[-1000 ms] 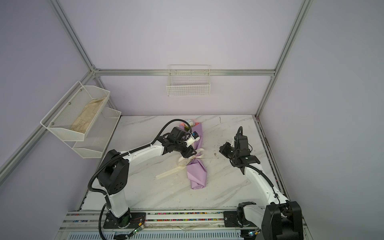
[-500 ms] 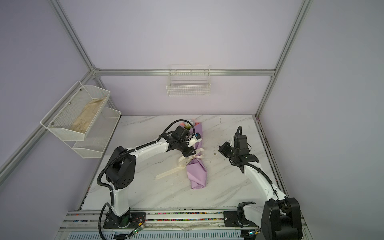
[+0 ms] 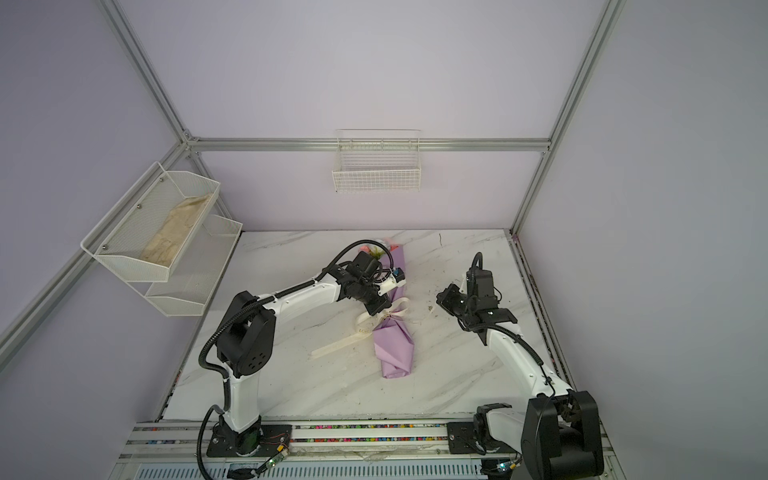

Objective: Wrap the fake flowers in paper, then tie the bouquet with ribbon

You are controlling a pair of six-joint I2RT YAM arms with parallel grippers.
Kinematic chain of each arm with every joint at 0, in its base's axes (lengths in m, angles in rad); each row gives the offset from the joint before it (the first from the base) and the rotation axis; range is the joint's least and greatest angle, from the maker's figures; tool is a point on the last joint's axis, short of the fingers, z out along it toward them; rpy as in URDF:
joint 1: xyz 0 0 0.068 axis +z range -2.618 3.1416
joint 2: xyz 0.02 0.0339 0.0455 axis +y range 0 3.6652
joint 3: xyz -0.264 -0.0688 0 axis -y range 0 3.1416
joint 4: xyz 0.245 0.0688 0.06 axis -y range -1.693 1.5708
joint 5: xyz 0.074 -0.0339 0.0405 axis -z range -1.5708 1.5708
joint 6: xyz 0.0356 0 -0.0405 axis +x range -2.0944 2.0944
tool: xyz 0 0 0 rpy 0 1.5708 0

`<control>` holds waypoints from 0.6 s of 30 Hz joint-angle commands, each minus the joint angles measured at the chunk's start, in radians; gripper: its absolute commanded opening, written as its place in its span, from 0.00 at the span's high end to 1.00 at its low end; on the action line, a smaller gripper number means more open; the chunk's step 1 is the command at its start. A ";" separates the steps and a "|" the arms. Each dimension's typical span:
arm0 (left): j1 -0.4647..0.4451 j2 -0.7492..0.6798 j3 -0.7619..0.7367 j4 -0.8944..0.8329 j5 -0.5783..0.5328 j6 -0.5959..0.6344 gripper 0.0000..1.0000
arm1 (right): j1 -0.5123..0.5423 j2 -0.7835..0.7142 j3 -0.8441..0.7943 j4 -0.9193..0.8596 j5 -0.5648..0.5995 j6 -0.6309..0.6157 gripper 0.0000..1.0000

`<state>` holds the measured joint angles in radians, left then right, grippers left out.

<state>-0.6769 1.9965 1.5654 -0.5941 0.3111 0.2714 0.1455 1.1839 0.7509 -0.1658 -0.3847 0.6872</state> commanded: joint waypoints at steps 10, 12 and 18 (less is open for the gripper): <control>-0.006 -0.130 0.006 0.008 0.032 -0.026 1.00 | -0.003 0.026 0.052 0.031 -0.023 0.021 1.00; -0.006 -0.146 -0.018 0.028 0.038 -0.039 1.00 | -0.003 0.031 0.060 0.042 -0.035 0.029 1.00; -0.006 -0.193 -0.084 0.091 0.060 -0.100 1.00 | -0.006 0.050 0.105 0.058 -0.046 0.045 1.00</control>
<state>-0.6773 1.8534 1.5345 -0.5556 0.3386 0.2199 0.1452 1.2232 0.8169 -0.1440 -0.4168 0.7151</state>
